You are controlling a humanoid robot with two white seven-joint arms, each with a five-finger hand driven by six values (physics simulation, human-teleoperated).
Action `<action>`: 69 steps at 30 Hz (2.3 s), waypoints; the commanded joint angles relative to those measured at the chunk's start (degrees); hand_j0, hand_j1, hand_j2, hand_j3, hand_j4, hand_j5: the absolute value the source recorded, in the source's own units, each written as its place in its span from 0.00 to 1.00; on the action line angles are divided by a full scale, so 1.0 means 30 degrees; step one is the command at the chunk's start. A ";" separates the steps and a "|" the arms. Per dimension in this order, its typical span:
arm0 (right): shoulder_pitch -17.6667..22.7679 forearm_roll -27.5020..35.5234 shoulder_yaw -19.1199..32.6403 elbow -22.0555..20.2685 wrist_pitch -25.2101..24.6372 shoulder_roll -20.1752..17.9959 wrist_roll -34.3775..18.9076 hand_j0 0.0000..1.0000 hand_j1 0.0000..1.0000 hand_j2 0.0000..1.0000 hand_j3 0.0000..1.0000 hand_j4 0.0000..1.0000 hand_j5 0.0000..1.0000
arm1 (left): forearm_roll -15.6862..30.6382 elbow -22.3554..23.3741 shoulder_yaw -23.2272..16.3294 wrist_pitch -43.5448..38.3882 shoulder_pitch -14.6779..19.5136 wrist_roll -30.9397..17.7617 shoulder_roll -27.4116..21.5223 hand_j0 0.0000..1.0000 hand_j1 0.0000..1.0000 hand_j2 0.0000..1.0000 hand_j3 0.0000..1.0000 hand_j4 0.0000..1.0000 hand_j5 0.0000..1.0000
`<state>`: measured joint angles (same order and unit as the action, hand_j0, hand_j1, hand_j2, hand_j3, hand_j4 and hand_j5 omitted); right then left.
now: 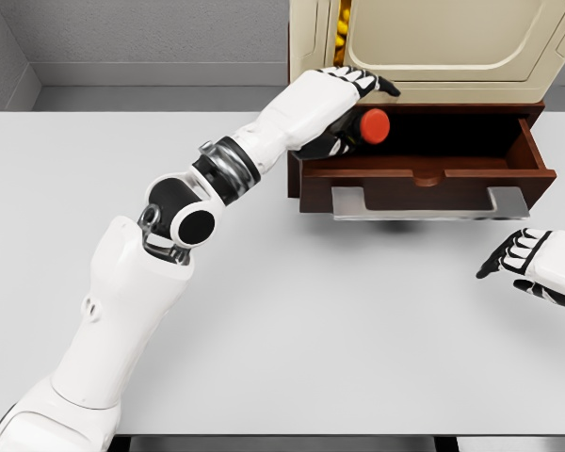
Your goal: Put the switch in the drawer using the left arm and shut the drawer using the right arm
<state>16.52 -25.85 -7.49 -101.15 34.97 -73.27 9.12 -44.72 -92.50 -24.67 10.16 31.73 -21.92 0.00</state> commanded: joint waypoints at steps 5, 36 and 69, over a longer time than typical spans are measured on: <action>0.0029 0.0121 0.0007 -0.0003 0.0011 -0.0038 0.0008 0.65 0.65 0.65 0.65 0.65 0.65 | -0.0326 -0.0016 -0.0097 0.0011 -0.0029 0.0071 0.0000 0.89 0.89 0.89 0.89 0.89 0.89; -0.0439 0.1439 0.0065 0.0671 0.0011 0.0020 0.0184 0.65 0.65 0.65 0.65 0.65 0.65 | 1.1862 -0.3414 1.1267 0.8279 -0.7996 0.0013 -0.9844 1.00 1.00 1.00 1.00 1.00 1.00; 0.0146 0.1322 -0.0169 -0.0032 0.0011 -0.1445 0.0037 0.63 0.63 0.63 0.63 0.63 0.63 | 0.9605 0.0277 1.3702 0.8279 -1.2070 -0.1628 -0.9083 1.00 1.00 1.00 1.00 1.00 1.00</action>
<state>16.79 -22.14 -8.01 -100.81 34.97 -77.42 9.25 -16.38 -91.60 16.43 35.13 -4.48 -26.85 -27.24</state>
